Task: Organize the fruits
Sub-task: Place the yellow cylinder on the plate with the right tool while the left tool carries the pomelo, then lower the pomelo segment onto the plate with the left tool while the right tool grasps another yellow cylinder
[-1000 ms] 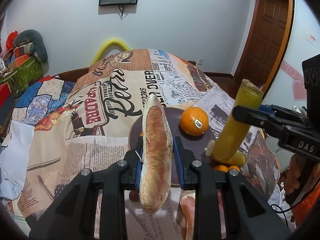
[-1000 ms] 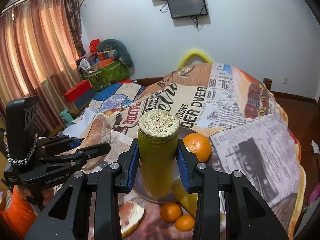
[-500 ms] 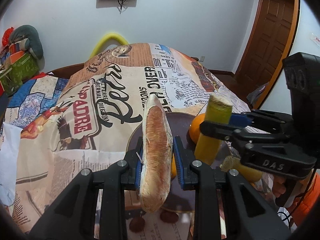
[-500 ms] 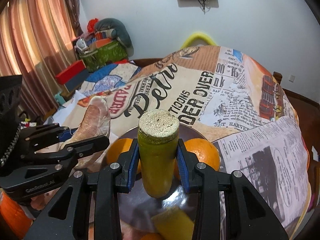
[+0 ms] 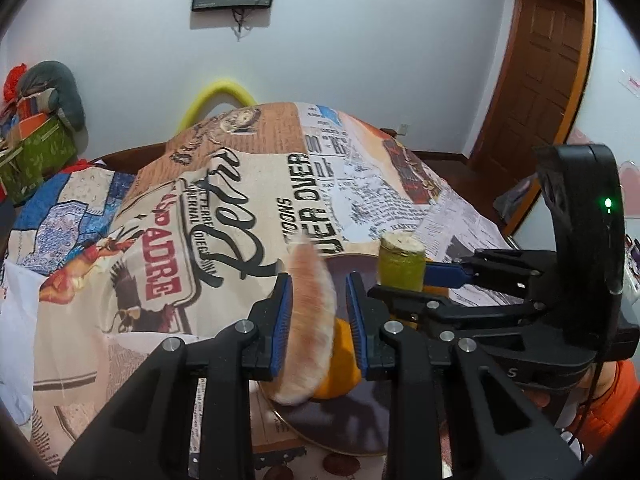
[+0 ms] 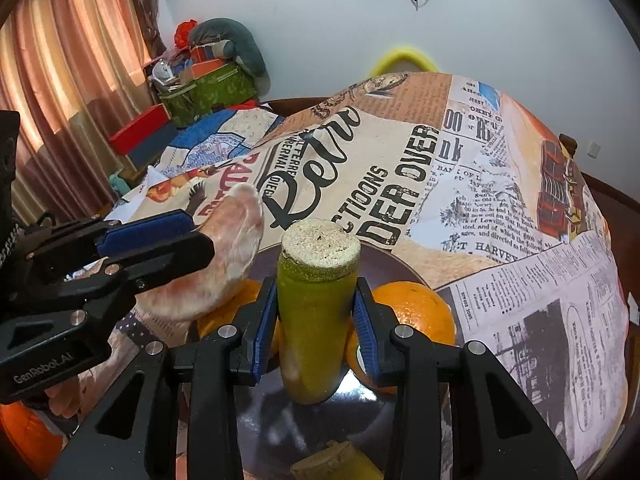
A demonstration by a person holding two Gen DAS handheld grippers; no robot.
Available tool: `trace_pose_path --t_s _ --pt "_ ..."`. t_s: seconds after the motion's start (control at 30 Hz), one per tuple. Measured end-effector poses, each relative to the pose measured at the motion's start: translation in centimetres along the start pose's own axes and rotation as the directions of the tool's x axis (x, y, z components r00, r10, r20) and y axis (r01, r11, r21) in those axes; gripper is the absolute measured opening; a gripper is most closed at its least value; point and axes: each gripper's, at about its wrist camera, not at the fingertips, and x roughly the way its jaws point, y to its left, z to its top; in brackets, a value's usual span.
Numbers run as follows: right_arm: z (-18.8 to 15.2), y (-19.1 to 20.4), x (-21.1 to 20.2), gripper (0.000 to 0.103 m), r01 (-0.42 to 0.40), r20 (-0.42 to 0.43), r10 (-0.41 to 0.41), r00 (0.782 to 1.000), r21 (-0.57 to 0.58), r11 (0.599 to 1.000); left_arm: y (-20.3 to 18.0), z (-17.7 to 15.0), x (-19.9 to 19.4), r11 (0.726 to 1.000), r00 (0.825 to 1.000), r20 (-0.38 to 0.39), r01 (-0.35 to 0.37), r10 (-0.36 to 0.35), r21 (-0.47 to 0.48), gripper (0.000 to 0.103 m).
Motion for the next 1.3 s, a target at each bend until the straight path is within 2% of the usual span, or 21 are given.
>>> trace_pose_path --t_s 0.07,0.1,0.23,0.37,0.5,0.6,0.7,0.77,0.83,0.87,0.93,1.03,1.23,1.3 --pt "-0.1 -0.1 -0.3 0.043 0.008 0.006 -0.008 1.000 0.006 1.000 -0.2 -0.2 0.6 1.000 1.000 -0.026 0.000 0.001 0.010 0.018" --pt "-0.1 -0.2 -0.5 0.047 0.012 0.010 -0.012 1.000 0.010 1.000 -0.2 -0.3 1.0 1.000 0.999 -0.040 -0.003 0.003 0.010 0.017" --pt "-0.4 -0.5 -1.0 0.047 0.022 0.012 -0.022 1.000 0.006 1.000 0.1 -0.9 2.3 1.000 0.997 -0.081 -0.008 0.007 -0.007 0.017" --pt "-0.7 -0.8 -1.2 0.048 0.027 0.014 -0.027 1.000 0.001 1.000 1.1 -1.1 1.5 0.999 0.998 -0.062 -0.007 0.004 -0.039 0.017" --pt "-1.1 -1.1 -1.8 0.047 0.030 0.032 -0.031 0.999 0.010 0.999 2.5 -0.9 -0.4 0.997 0.998 -0.021 -0.054 0.053 -0.051 0.017" --pt "-1.5 -1.5 -2.6 0.048 0.020 0.052 -0.022 0.998 0.031 0.999 4.2 -0.7 -0.9 0.994 0.995 -0.030 -0.099 0.097 -0.055 0.017" --pt "-1.9 -2.0 -3.2 0.048 0.025 0.062 -0.028 0.998 0.044 0.999 6.0 -0.9 -0.5 0.989 0.989 -0.075 -0.132 0.127 -0.068 0.021" --pt "-2.4 -2.3 -3.6 0.048 0.030 0.065 -0.033 0.997 0.053 0.998 7.1 -1.3 0.3 0.988 0.987 -0.117 -0.119 0.108 -0.098 0.029" --pt "-2.9 -2.6 -3.9 0.048 0.036 0.063 -0.039 0.997 0.061 0.998 7.7 -1.8 1.3 0.989 0.984 -0.166 -0.083 0.062 -0.122 0.029" --pt "-3.3 -2.9 -4.0 0.048 0.042 0.060 -0.046 0.997 0.065 0.997 7.7 -2.0 1.8 0.989 0.982 -0.182 -0.075 0.051 -0.125 0.033" --pt "-3.8 -3.2 -4.3 0.048 0.052 0.056 -0.056 0.997 0.070 0.996 7.2 -2.2 2.6 0.990 0.980 -0.194 -0.072 0.048 -0.117 0.039" --pt "-4.7 -3.9 -4.6 0.048 0.066 0.046 -0.070 0.996 0.082 0.994 6.3 -2.0 3.5 0.994 0.980 -0.195 -0.060 0.041 -0.095 0.040" --pt "-5.9 -4.8 -5.0 0.048 0.077 0.034 -0.081 0.996 0.100 0.992 4.8 -1.4 5.6 0.992 0.973 -0.201 -0.122 0.116 -0.018 0.040" --pt "-6.3 -5.0 -5.2 0.048 0.078 0.034 -0.082 0.996 0.104 0.991 4.6 -1.5 6.1 0.991 0.970 -0.204 -0.136 0.132 -0.003 0.030"
